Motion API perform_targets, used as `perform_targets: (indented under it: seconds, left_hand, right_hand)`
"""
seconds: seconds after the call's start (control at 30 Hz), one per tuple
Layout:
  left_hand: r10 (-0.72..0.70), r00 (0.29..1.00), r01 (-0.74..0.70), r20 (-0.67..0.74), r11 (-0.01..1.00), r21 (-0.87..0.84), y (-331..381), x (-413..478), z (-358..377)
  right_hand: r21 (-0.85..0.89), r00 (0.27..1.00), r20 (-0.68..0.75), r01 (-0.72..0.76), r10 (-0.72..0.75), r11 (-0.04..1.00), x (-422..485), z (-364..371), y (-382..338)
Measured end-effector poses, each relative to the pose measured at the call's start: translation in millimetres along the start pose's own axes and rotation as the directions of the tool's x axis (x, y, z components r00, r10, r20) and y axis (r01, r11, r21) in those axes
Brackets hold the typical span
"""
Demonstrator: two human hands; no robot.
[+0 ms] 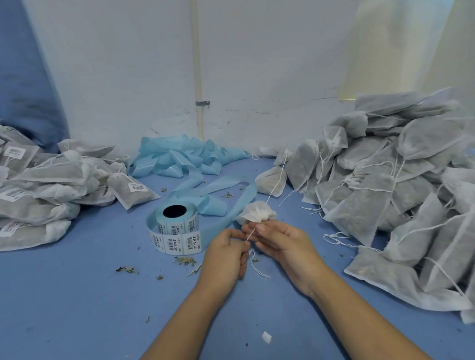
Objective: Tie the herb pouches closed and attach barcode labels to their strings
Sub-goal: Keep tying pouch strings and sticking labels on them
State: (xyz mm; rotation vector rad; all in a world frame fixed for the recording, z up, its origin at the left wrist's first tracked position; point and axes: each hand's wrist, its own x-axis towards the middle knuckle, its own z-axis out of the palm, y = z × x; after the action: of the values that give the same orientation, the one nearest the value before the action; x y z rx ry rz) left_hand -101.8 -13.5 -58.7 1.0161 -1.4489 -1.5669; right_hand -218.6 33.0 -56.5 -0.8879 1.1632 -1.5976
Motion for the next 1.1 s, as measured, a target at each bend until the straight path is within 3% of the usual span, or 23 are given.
perform_targets:
  seconds: [0.17, 0.23, 0.33, 0.4, 0.5, 0.57, 0.73, 0.87, 0.93, 1.03, 1.1]
  left_hand:
    - [0.024, 1.0, -0.024, 0.007, 0.999, 0.043, -3.1, 1.3, -0.8]
    - [0.102, 0.995, -0.098, -0.016, 0.982, 0.164, -6.3, 1.5, -2.3]
    - [0.303, 0.949, -0.244, -0.086, 0.879, 0.41, -9.7, 1.7, -4.7]
    - [0.427, 0.9, -0.311, -0.09, 0.772, 0.554, -10.9, 1.7, -7.1]
    - [0.513, 0.857, -0.317, -0.05, 0.6, 0.734, -11.8, -1.7, -7.4]
    - [0.554, 0.832, -0.294, -0.041, 0.502, 0.813, -9.6, -7.1, -5.7]
    - [0.755, 0.648, -0.474, 0.097, 0.3, 0.828, -3.4, -18.6, 0.1]
    - [0.8, 0.58, -0.51, 0.155, 0.208, 0.835, 0.8, -14.4, -0.4]
    - [0.792, 0.585, -0.566, 0.175, 0.245, 0.788, -1.8, -9.6, -1.6]
    - [0.711, 0.692, -0.612, 0.126, 0.485, 0.625, -6.1, -6.3, -1.9]
    - [0.689, 0.72, -0.614, 0.082, 0.578, 0.537, -5.2, -8.6, 0.2]
  right_hand:
    - [0.106, 0.999, -0.025, -0.027, 0.03, 0.994, 1.7, -2.4, -2.1]
    - [0.123, 0.999, -0.04, -0.029, 0.034, 0.992, 1.5, -2.5, -3.6]
    - [-0.016, 0.993, -0.114, 0.043, -0.044, 0.999, 2.0, 1.6, -1.4]
    - [-0.225, 0.971, -0.17, 0.125, -0.165, 0.966, 2.7, 3.5, 2.5]
    - [-0.653, 0.922, -0.121, 0.205, -0.367, 0.729, 2.2, 2.4, 6.8]
    - [-0.793, 0.9, -0.055, 0.224, -0.432, 0.567, 0.8, 1.9, 7.3]
    - [-0.964, 0.887, 0.067, 0.176, -0.458, 0.2, -4.3, 8.7, 4.0]
    - [-0.978, 0.859, 0.141, 0.198, -0.492, 0.065, -9.6, 12.7, 2.8]
    - [-0.972, 0.851, 0.179, 0.229, -0.493, 0.042, -12.0, 12.8, 4.2]
    - [-0.96, 0.805, 0.176, 0.269, -0.566, 0.084, -13.4, 13.8, 6.0]
    - [-0.942, 0.763, 0.17, 0.312, -0.623, 0.125, -12.3, 14.2, 7.4]
